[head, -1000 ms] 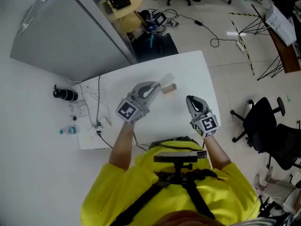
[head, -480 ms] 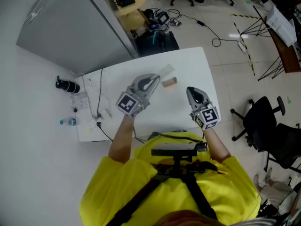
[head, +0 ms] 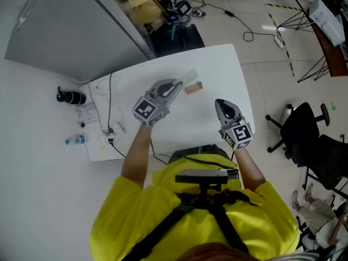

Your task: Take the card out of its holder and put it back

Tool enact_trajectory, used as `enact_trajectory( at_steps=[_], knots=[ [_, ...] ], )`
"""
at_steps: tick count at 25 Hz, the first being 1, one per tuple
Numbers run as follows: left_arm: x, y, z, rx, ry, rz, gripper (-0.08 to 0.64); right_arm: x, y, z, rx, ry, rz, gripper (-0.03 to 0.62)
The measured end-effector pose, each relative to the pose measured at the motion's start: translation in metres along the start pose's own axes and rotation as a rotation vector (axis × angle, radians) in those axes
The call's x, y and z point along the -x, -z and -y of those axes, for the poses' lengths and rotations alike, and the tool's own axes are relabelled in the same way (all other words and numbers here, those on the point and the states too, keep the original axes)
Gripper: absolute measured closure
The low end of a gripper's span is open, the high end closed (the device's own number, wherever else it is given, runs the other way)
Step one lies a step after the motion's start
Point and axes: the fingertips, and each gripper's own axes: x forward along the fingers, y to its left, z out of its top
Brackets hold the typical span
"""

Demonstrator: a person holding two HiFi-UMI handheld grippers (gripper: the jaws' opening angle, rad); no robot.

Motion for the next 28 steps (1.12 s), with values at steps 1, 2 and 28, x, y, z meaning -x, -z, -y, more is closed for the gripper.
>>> enact_trajectory(
  at_steps=[1, 2, 28],
  knots=[
    [-0.004, 0.013, -0.006, 0.014, 0.006, -0.011, 0.543, -0.003, 0.005, 0.003, -0.006, 0.002, -0.008, 0.586],
    [-0.008, 0.027, -0.012, 0.031, 0.012, -0.021, 0.543, -0.007, 0.011, 0.005, -0.011, 0.002, -0.018, 0.586],
    [-0.050, 0.197, -0.042, 0.116, 0.220, -0.143, 0.543, -0.028, 0.137, 0.024, -0.116, 0.013, -0.190, 0.586]
  ],
)
